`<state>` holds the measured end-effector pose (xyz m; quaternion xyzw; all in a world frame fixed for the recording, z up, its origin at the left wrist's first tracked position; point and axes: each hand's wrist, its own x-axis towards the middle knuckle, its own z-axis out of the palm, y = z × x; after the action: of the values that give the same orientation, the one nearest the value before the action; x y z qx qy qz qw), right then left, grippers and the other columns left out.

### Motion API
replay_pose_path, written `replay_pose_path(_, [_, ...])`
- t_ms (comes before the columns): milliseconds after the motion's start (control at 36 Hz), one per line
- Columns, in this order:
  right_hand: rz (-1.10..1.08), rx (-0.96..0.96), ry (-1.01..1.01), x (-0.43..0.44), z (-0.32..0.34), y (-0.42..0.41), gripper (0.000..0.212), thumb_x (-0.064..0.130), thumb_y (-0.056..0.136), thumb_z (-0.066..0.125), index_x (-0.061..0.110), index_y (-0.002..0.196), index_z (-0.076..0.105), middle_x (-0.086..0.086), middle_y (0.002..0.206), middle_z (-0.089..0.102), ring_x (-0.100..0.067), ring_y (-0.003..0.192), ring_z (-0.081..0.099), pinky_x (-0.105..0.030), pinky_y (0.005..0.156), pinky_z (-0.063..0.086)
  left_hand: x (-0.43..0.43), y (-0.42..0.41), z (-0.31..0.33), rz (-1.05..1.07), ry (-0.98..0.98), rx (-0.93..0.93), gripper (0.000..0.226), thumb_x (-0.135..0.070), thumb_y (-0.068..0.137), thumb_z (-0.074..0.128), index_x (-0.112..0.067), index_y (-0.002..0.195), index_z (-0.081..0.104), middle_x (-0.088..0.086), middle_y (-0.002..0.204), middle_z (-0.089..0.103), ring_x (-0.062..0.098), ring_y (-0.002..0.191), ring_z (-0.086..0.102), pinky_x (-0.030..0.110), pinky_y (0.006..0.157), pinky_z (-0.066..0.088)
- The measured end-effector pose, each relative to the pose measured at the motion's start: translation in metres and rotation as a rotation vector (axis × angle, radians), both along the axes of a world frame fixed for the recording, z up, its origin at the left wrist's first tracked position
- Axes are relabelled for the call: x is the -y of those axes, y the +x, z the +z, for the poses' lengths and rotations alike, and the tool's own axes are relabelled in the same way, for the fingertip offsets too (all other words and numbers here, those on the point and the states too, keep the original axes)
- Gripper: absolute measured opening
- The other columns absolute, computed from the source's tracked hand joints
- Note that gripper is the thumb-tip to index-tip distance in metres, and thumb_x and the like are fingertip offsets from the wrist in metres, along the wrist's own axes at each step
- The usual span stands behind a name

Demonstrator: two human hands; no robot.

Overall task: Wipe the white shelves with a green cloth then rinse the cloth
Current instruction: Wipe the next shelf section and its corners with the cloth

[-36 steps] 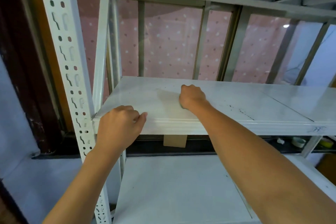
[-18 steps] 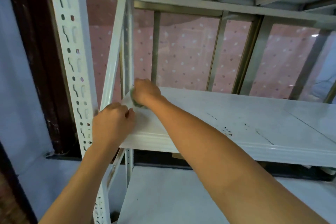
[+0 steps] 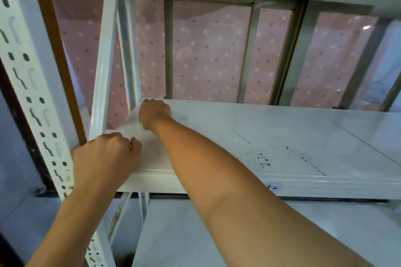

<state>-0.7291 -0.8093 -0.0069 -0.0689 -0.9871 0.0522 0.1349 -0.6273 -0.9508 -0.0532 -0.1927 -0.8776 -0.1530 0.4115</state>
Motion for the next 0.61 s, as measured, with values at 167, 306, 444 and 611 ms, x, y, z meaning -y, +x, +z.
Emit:
replay_pose_path(167, [-0.198, 0.061, 0.064, -0.071, 0.004, 0.021, 0.039, 0.009, 0.095, 0.052, 0.005, 0.132, 0.057, -0.012, 0.133, 0.060, -0.029, 0.118, 0.059, -0.037, 0.088, 0.051, -0.021, 0.009, 0.008, -0.077, 0.016, -0.007, 0.040, -0.015, 0.088, 0.068, -0.008, 0.051, 0.054, 0.004, 0.052, 0.049, 0.024, 0.045, 0.039, 0.025, 0.051, 0.038])
replay_pose_path(306, [-0.332, 0.160, 0.111, -0.113, 0.005, 0.051, 0.043, 0.007, 0.091, 0.059, 0.003, 0.134, 0.056, -0.012, 0.136, 0.057, -0.027, 0.119, 0.058, -0.035, 0.086, 0.051, -0.046, 0.010, 0.008, -0.206, 0.000, 0.004, 0.042, -0.023, 0.088, 0.056, -0.006, 0.049, 0.055, 0.004, 0.051, 0.046, 0.025, 0.044, 0.040, 0.024, 0.046, 0.033])
replay_pose_path(444, [-0.426, 0.188, 0.160, -0.143, 0.002, 0.085, 0.037, 0.005, 0.089, 0.059, 0.004, 0.125, 0.060, -0.011, 0.127, 0.061, -0.027, 0.114, 0.060, -0.034, 0.081, 0.052, -0.065, 0.016, 0.008, -0.245, -0.045, 0.078, 0.041, -0.019, 0.085, 0.069, -0.009, 0.049, 0.052, 0.002, 0.051, 0.044, 0.025, 0.045, 0.040, 0.019, 0.048, 0.018])
replay_pose_path(611, [-0.293, 0.163, 0.119, -0.173, 0.019, 0.107, 0.031, 0.011, 0.093, 0.051, 0.005, 0.122, 0.057, -0.013, 0.118, 0.059, -0.029, 0.098, 0.059, -0.034, 0.076, 0.049, -0.067, 0.014, 0.012, -0.257, -0.060, 0.120, 0.033, -0.026, 0.088, 0.067, -0.012, 0.058, 0.064, -0.001, 0.056, 0.047, 0.024, 0.051, 0.048, 0.021, 0.048, 0.024])
